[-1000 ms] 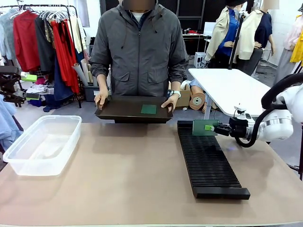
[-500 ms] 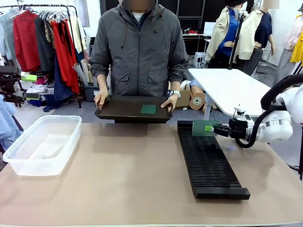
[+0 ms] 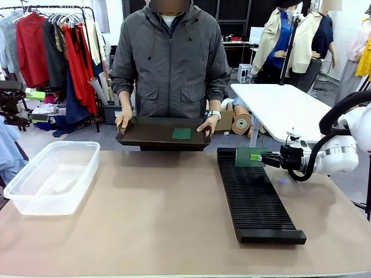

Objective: Sort PCBs into racks and boxes based on the side picked up.
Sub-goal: If the short side of the Blank PCB is picked up, insert it into the PCB Rack ; if the long side is picked up, place it in the Organizing box.

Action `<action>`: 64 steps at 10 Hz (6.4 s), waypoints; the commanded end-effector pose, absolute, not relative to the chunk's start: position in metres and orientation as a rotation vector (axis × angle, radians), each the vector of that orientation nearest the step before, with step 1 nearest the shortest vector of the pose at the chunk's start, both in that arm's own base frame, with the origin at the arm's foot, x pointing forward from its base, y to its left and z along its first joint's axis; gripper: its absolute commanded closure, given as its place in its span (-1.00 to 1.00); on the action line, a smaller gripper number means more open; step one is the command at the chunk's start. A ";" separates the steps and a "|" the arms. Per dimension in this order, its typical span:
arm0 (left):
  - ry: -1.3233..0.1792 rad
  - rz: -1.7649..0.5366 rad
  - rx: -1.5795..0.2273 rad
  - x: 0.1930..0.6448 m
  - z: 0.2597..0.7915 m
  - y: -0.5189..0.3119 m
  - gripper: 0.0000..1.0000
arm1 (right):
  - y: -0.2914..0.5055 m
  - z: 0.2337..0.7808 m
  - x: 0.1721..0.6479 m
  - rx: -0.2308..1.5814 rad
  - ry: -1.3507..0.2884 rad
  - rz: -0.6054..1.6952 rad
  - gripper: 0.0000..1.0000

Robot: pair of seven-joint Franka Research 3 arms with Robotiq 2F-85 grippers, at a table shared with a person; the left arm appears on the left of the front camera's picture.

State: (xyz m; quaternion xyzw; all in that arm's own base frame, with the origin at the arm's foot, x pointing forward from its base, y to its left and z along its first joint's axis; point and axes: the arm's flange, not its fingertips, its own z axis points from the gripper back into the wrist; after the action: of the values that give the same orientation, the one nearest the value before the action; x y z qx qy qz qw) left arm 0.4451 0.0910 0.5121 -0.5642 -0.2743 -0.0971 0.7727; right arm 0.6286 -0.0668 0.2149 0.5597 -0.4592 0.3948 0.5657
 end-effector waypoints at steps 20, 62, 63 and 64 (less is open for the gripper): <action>-0.582 -0.204 -1.215 0.443 0.516 0.090 -1.00 | -0.068 0.190 0.650 1.312 -1.044 0.921 1.00; -0.582 -0.204 -1.215 0.443 0.516 0.090 -1.00 | -0.056 0.210 0.656 1.318 -0.968 1.028 -1.00; -0.582 -0.204 -1.215 0.443 0.516 0.090 -1.00 | -0.056 0.210 0.656 1.318 -0.968 1.028 -1.00; -0.582 -0.204 -1.215 0.443 0.516 0.090 -1.00 | -0.056 0.210 0.656 1.318 -0.968 1.028 -1.00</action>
State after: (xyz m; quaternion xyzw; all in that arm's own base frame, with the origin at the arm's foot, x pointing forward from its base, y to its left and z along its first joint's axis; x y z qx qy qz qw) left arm 0.4451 0.0910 0.5121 -0.5642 -0.2743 -0.0971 0.7727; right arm 0.6549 -0.0587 0.2059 0.5613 -0.4100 0.4367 0.5711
